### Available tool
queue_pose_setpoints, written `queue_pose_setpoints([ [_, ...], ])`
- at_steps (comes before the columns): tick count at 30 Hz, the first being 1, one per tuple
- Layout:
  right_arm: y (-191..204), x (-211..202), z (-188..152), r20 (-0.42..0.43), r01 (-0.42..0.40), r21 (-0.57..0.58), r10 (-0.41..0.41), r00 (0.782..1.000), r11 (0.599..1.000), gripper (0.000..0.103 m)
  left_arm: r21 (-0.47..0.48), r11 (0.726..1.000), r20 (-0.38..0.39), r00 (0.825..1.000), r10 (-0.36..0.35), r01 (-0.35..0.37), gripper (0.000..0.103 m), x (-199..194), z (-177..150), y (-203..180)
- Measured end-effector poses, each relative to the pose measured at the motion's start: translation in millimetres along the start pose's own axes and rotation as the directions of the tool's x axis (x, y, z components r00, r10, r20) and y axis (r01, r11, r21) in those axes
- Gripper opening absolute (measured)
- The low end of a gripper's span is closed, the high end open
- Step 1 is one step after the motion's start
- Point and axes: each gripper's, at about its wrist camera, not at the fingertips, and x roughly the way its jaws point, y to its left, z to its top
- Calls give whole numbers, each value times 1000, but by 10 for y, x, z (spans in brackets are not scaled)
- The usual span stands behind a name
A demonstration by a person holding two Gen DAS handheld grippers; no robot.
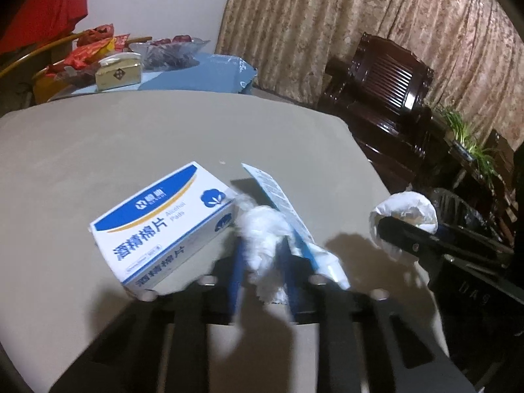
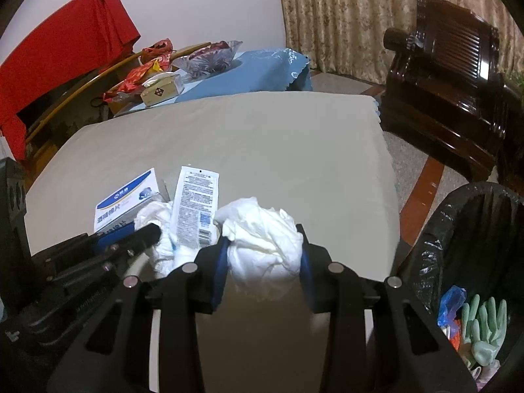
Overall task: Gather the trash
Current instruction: 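Lift both white tissues and carry them toward the bin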
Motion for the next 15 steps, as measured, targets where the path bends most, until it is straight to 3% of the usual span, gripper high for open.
queue_pose_setpoints([
  [6, 77, -140, 45, 30, -20, -17, 20, 999, 1000, 37, -13, 1000, 34, 999, -7, 8, 18, -227, 28, 50],
  [12, 122, -235, 14, 33, -22, -31, 24, 999, 999, 37, 26, 999, 1, 999, 34, -34, 18, -318, -106, 50],
  [14, 130, -226, -14, 25, -19, -34, 20, 999, 999, 37, 26, 999, -29, 999, 46, -45, 27, -277, -160, 66],
  [15, 128, -214, -31, 18, -18, -33, 18, 1000, 999, 37, 5, 999, -43, 998, 47, -46, 43, -247, -183, 92],
])
